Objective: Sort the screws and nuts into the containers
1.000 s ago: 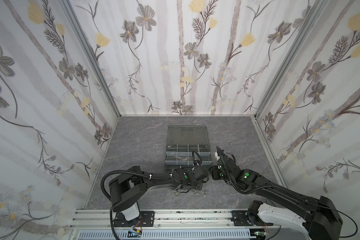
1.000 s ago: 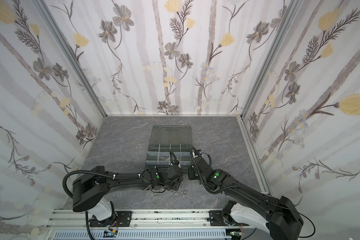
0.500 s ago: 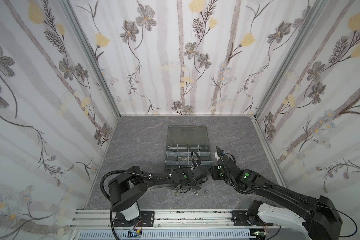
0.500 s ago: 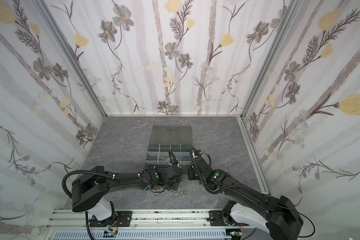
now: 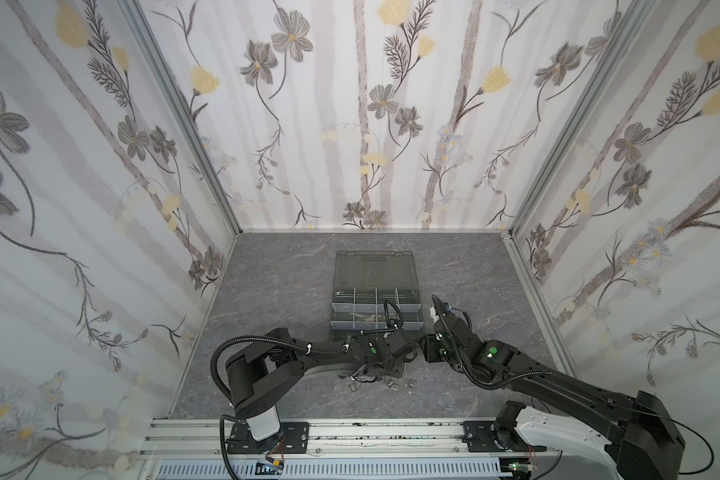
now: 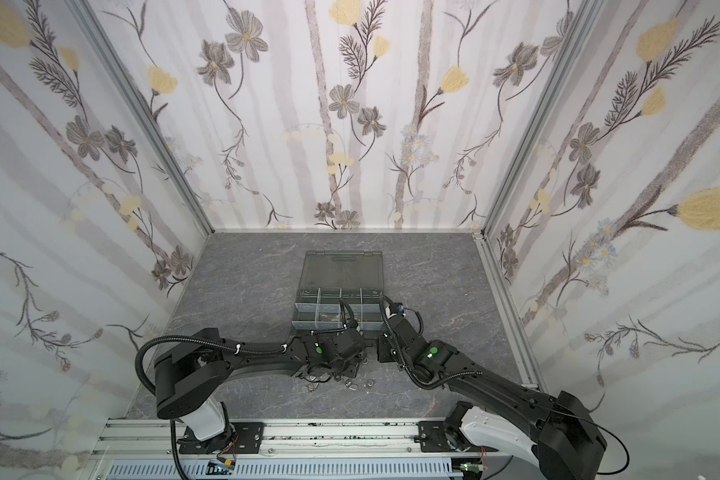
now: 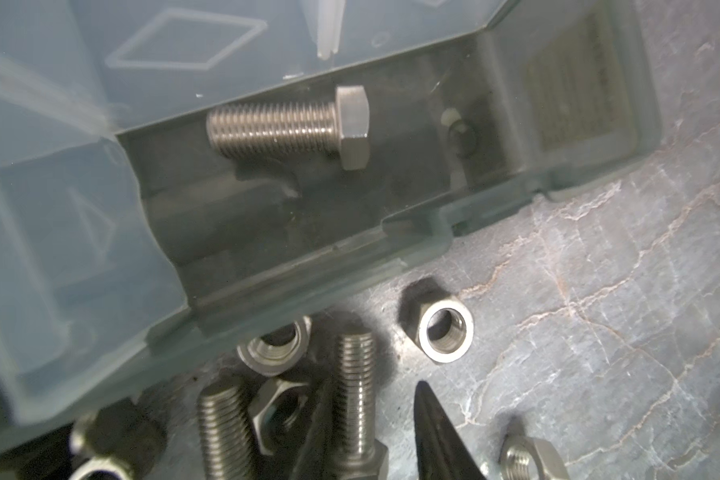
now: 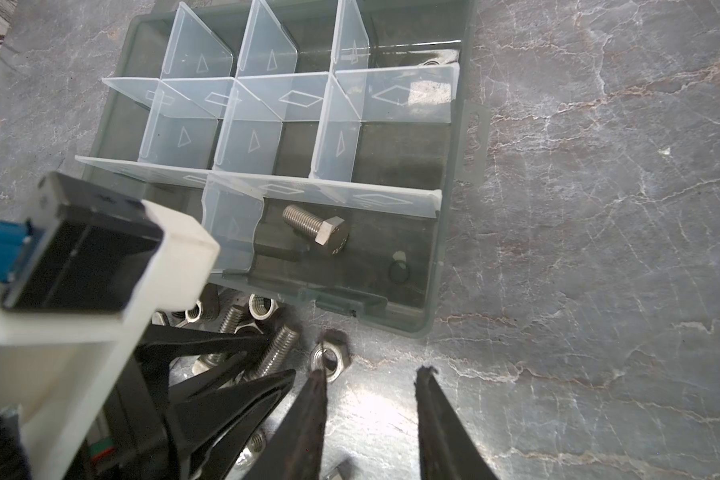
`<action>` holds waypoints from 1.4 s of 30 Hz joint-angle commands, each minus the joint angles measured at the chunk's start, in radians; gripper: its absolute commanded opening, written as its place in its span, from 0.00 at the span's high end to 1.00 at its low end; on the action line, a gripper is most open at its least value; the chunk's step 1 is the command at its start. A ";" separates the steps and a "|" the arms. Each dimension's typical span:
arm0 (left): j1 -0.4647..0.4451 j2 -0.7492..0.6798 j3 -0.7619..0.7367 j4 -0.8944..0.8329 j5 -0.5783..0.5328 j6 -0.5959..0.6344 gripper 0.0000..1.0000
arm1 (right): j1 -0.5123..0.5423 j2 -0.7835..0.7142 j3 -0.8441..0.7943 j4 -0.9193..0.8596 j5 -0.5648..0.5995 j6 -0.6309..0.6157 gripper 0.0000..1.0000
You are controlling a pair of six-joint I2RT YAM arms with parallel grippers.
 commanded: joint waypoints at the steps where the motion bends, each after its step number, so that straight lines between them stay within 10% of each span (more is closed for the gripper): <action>1: -0.005 0.011 0.015 -0.006 0.000 0.004 0.65 | 0.000 0.003 0.001 0.031 -0.001 0.013 0.63; 42: -0.011 -0.054 0.078 -0.061 -0.009 0.051 0.90 | 0.000 -0.056 -0.032 0.019 0.019 0.023 0.63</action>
